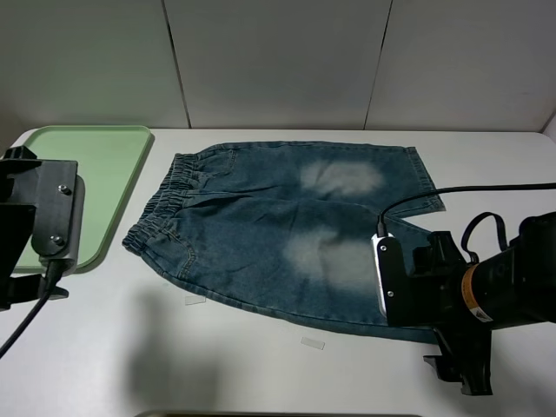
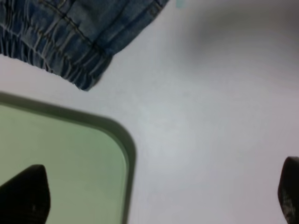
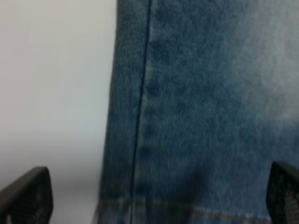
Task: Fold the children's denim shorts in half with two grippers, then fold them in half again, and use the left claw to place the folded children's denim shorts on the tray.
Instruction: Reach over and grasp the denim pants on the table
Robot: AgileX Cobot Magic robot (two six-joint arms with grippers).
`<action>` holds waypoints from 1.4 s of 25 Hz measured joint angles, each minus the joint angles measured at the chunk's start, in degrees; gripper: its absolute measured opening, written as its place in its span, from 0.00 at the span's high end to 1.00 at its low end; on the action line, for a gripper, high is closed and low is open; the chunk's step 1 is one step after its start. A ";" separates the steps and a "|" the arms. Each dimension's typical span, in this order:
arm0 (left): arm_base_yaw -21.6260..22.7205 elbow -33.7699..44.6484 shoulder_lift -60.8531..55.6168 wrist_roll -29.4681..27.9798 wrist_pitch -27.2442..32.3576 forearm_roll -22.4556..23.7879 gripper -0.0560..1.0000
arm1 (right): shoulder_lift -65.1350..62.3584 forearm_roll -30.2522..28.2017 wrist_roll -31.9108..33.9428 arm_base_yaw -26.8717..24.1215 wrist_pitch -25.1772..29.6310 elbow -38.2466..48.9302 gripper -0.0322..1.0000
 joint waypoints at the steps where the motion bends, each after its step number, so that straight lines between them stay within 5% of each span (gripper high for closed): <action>1: 0.00 -0.05 0.78 0.63 -0.72 0.01 0.02 | 1.05 -2.01 2.30 0.00 -0.74 0.00 0.30; 10: 0.00 -0.05 3.15 1.96 -5.66 -0.20 0.02 | 7.56 -13.98 13.47 0.00 -3.24 -0.11 0.30; 22: 0.00 1.67 3.75 4.19 -7.91 -0.14 0.02 | 7.81 -17.53 19.08 -3.90 -1.86 -0.49 0.30; 27: 0.00 5.65 8.37 10.91 -14.29 -0.09 0.02 | 7.81 -17.85 19.90 -4.54 -1.86 -0.68 0.30; 35: 0.00 6.47 19.24 12.31 -29.37 -0.20 0.02 | 7.81 -17.96 20.04 -4.68 -1.91 -0.68 0.30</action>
